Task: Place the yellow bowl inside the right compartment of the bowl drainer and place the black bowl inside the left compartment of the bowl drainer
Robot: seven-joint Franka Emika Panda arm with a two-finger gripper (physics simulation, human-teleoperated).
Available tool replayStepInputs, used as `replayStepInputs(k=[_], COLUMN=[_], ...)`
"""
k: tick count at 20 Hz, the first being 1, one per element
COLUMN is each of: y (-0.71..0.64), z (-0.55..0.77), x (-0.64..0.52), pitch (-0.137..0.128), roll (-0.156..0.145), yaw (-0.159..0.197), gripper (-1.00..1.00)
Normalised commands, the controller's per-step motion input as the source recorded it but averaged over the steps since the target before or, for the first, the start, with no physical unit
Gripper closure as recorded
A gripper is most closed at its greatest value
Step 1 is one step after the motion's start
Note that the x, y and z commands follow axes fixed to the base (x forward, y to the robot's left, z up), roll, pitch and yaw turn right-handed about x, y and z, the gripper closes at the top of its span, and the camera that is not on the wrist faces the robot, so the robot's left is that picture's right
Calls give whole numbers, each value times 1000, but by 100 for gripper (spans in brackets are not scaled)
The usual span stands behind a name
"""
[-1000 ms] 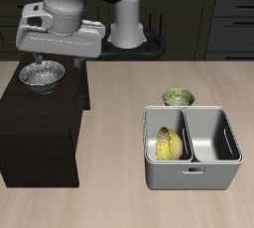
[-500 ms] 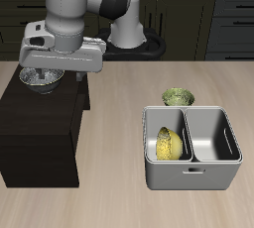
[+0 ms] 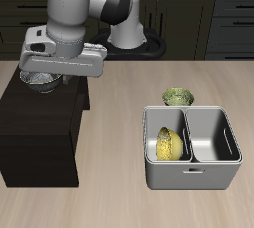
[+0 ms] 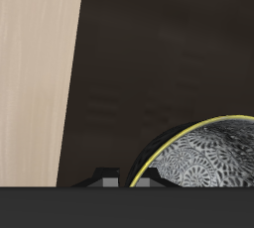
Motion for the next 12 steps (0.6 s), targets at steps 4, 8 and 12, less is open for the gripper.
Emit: replayStepInputs(k=[4,8,12], y=[23,229,532], z=[155,253,428], x=[-71,-141,-256], pitch=[-18,-37,-68], roll=[0,39,75], yaw=[6,-7,-5], gripper=[100,100,100])
